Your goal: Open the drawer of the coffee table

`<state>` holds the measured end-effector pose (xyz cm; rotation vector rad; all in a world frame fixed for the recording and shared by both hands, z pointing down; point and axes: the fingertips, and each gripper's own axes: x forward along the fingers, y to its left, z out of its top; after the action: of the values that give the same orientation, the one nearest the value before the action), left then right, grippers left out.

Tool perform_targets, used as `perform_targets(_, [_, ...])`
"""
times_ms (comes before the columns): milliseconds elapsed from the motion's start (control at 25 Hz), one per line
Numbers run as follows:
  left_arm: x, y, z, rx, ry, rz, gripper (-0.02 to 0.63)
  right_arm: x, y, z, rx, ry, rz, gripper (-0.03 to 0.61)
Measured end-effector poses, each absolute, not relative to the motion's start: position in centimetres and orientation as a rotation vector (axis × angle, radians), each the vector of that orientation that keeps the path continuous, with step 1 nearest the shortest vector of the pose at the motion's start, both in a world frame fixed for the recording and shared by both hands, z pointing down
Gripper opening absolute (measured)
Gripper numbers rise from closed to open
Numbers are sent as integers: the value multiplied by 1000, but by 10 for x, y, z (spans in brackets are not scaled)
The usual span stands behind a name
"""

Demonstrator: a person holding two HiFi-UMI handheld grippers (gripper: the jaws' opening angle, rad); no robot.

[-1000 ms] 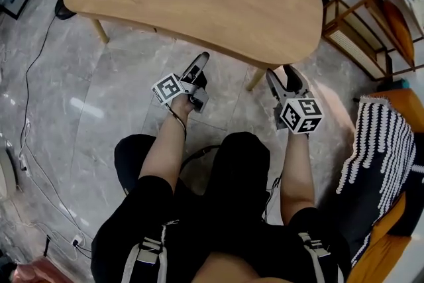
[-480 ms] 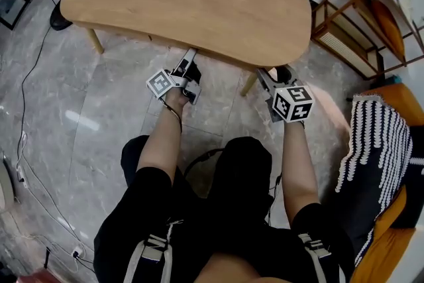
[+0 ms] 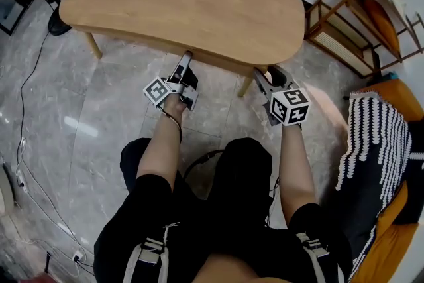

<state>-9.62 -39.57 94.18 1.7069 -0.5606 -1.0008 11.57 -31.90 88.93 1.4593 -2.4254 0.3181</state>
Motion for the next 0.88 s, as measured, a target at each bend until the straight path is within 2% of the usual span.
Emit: perform_targets(880, [-137,-282,954,1724,-522,-832,276,75,-197,892,1053,-2587,301,126])
